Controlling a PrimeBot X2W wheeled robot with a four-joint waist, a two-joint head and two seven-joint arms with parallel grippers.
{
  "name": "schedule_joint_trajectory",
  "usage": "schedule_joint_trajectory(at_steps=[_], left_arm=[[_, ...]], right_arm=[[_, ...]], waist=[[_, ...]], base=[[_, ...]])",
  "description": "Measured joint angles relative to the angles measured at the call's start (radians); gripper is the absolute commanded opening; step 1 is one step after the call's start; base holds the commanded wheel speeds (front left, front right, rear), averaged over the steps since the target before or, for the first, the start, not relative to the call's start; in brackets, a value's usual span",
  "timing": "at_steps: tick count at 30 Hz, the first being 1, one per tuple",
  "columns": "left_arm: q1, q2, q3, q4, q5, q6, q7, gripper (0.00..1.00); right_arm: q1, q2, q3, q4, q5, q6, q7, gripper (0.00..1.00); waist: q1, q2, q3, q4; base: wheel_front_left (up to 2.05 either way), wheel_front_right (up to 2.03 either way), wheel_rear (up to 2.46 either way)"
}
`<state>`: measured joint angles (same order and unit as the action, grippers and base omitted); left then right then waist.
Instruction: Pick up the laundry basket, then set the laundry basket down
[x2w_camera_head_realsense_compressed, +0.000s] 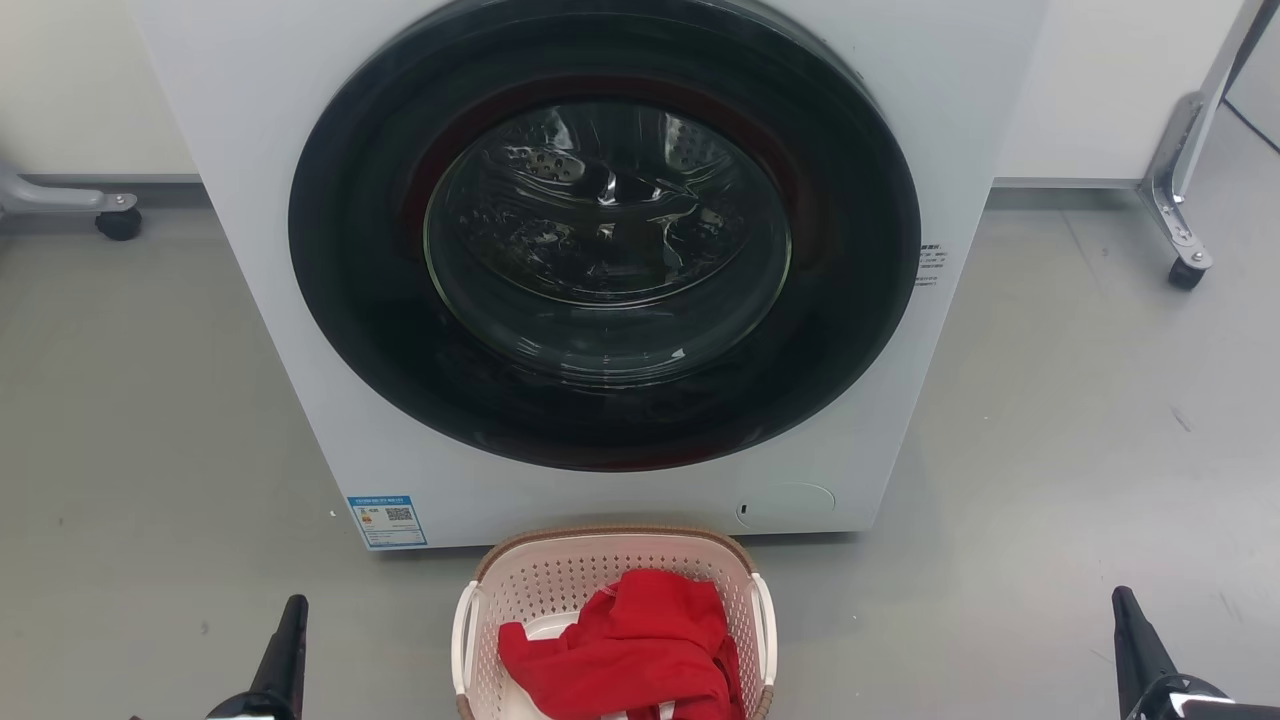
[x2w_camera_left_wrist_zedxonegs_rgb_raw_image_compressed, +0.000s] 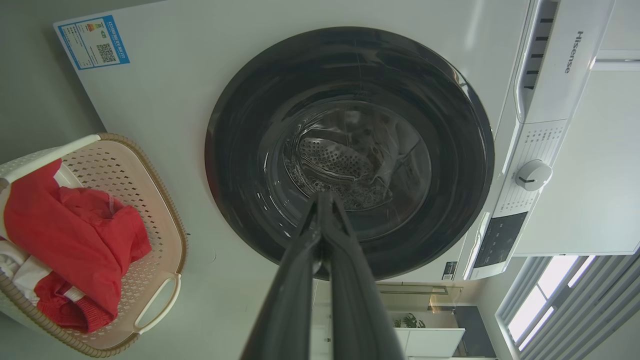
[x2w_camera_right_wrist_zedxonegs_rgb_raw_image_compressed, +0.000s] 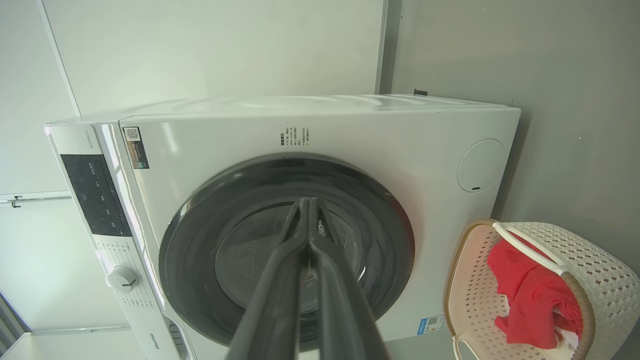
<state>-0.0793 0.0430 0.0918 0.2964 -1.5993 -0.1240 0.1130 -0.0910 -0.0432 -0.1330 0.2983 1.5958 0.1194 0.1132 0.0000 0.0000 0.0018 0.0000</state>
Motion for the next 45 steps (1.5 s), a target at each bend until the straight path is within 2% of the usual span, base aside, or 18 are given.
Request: schedule_joint_trajectory(at_steps=[45], left_arm=[[0.0, 0.0, 0.0, 0.0, 0.0, 0.0, 0.0, 0.0]], right_arm=[[0.0, 0.0, 0.0, 0.0, 0.0, 0.0, 0.0, 0.0]], waist=[[0.0, 0.0, 0.0, 0.0]], base=[[0.0, 0.0, 0.0]])
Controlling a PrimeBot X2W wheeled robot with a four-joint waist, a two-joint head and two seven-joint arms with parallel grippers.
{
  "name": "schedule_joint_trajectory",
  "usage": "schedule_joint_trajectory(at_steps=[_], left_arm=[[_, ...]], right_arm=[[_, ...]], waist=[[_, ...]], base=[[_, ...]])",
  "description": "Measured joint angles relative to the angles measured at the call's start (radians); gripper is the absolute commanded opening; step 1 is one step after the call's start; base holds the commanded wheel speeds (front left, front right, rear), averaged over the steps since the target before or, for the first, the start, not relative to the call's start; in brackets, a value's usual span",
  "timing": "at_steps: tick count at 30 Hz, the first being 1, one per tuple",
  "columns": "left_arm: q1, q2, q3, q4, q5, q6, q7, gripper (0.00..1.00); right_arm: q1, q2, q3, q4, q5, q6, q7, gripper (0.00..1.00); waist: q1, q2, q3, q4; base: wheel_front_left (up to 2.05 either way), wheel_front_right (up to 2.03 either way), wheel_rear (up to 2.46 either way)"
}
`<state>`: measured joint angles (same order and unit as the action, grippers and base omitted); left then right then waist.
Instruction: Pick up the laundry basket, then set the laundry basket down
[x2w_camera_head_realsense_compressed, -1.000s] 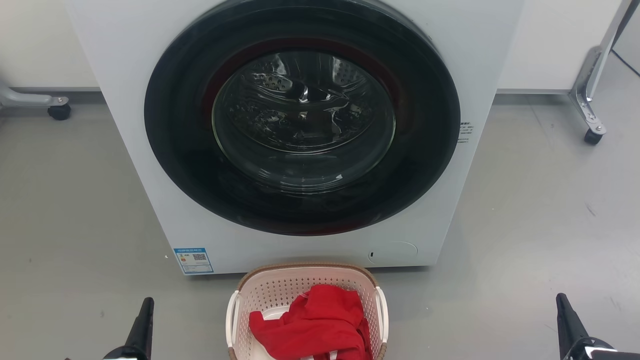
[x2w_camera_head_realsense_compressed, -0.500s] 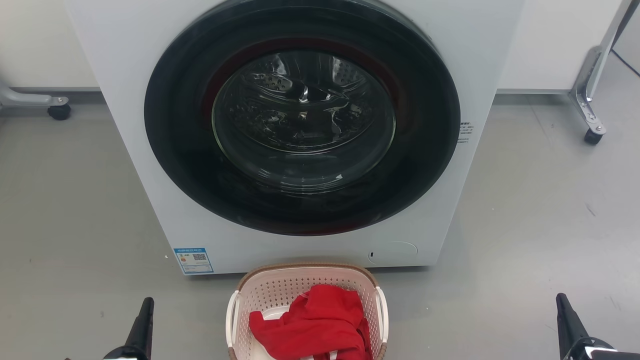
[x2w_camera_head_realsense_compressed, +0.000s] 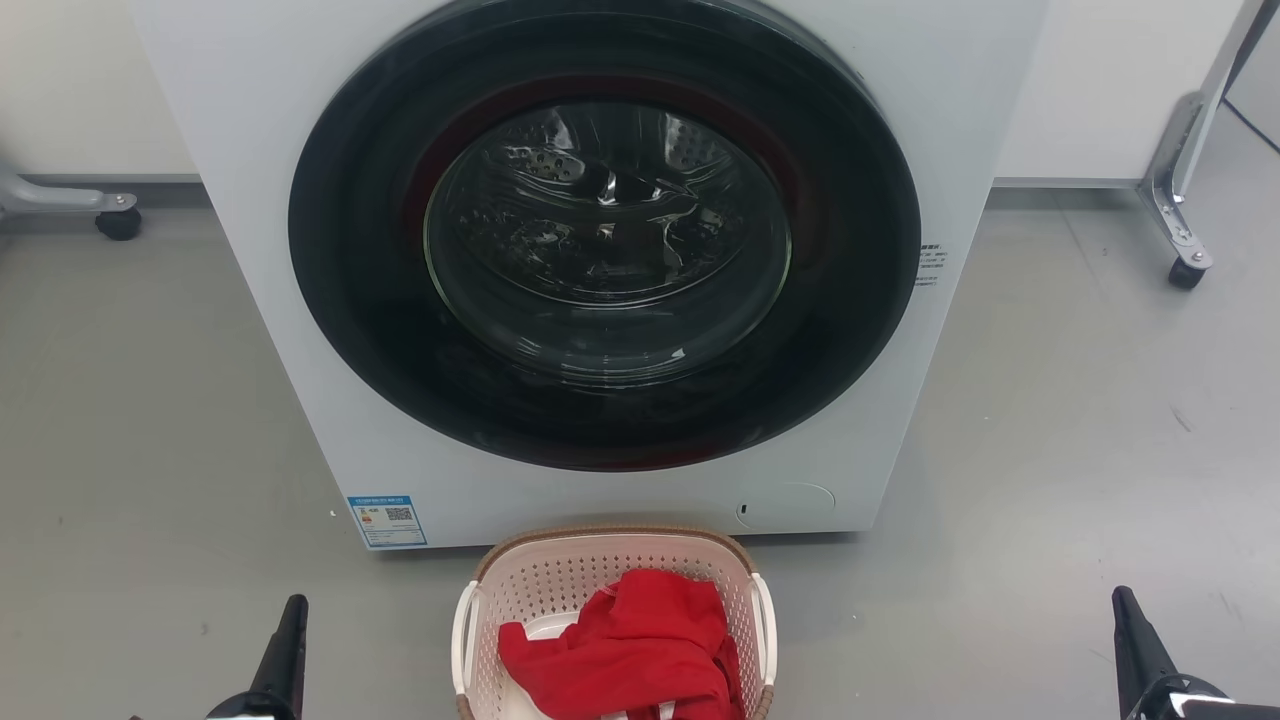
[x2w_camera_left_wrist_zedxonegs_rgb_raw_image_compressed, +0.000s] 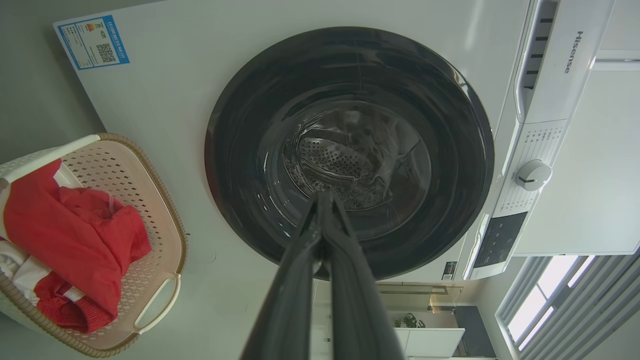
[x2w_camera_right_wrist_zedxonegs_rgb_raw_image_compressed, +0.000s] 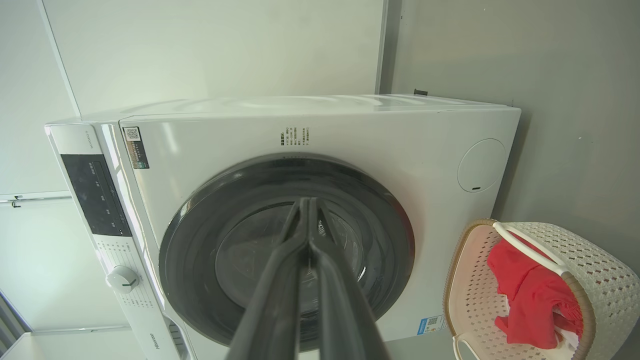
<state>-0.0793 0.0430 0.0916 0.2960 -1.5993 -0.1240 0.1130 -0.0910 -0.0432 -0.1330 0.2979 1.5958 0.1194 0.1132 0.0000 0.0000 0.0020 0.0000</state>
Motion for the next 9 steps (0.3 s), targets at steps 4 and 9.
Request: schedule_joint_trajectory(at_steps=[4, 9], left_arm=[[0.0, 0.0, 0.0, 0.0, 0.0, 0.0, 0.0, 0.0], [0.0, 0.0, 0.0, 0.0, 0.0, 0.0, 0.0, 0.0]], right_arm=[[0.0, 0.0, 0.0, 0.0, 0.0, 0.0, 0.0, 0.0], [0.0, 0.0, 0.0, 0.0, 0.0, 0.0, 0.0, 0.0]], waist=[[0.0, 0.0, 0.0, 0.0], [0.0, 0.0, 0.0, 0.0]], base=[[0.0, 0.0, 0.0], [0.0, 0.0, 0.0]])
